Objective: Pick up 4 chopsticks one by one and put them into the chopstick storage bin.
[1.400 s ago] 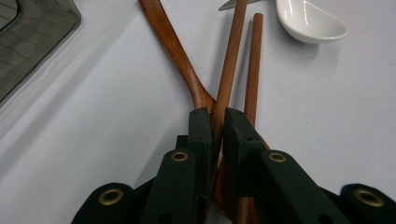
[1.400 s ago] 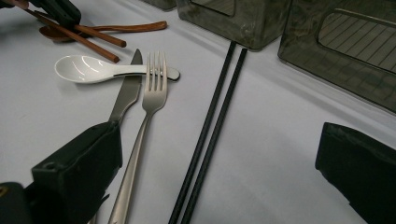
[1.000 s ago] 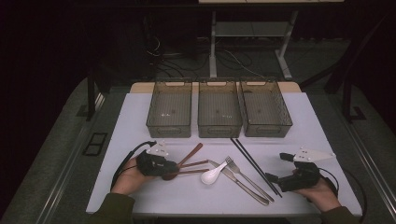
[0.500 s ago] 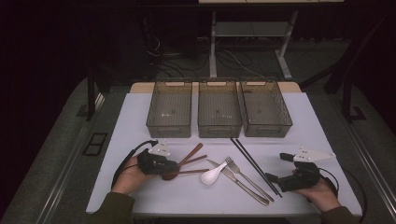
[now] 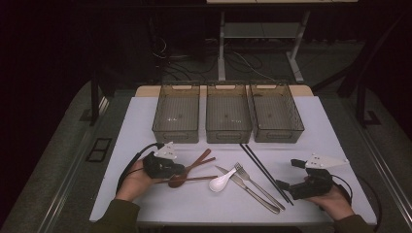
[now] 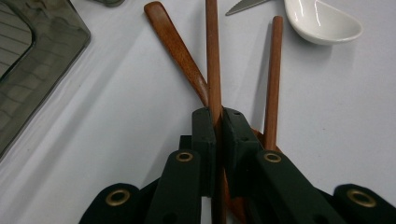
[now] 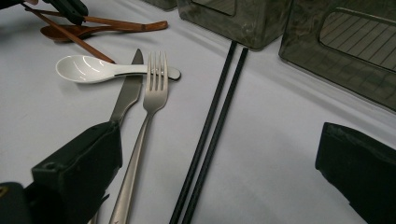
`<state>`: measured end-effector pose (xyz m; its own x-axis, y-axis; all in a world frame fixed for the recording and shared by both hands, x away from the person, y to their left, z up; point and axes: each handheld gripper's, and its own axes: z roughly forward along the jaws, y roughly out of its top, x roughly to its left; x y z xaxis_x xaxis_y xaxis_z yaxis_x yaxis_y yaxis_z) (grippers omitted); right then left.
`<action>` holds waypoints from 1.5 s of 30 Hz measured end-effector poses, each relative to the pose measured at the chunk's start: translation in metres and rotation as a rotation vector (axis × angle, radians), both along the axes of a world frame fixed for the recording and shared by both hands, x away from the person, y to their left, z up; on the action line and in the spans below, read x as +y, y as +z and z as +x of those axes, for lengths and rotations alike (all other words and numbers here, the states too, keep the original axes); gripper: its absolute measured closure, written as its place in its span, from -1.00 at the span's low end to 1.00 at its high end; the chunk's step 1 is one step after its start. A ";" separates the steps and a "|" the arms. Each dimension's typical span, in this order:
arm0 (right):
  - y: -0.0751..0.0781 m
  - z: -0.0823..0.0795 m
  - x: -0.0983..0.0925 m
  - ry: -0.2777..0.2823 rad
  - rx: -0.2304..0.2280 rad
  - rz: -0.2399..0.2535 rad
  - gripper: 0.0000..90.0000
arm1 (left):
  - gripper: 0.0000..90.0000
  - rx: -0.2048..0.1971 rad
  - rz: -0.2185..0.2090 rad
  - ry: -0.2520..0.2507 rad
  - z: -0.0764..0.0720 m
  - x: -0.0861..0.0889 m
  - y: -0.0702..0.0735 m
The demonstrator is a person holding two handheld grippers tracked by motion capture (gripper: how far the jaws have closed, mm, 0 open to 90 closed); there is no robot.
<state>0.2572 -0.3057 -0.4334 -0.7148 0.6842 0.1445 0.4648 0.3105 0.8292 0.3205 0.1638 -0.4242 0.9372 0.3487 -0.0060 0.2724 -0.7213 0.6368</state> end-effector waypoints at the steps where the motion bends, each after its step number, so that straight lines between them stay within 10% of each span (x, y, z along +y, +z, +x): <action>1: 0.000 0.000 0.000 0.000 -0.001 0.001 -0.98 | 0.86 0.000 -0.001 -0.001 0.000 0.000 0.001; 25: -0.001 0.001 0.001 0.001 0.004 -0.006 -0.98 | 0.86 -0.058 -0.004 0.003 0.005 -0.005 0.014; 45: -0.004 0.002 0.006 -0.036 0.030 0.029 -0.98 | 0.86 -0.028 -0.053 0.053 0.004 -0.003 0.026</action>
<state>0.2595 -0.2995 -0.4379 -0.6850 0.7045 0.1855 0.5000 0.2695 0.8230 0.3240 0.1612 -0.3978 0.9177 0.3974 0.0003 0.2906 -0.6716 0.6816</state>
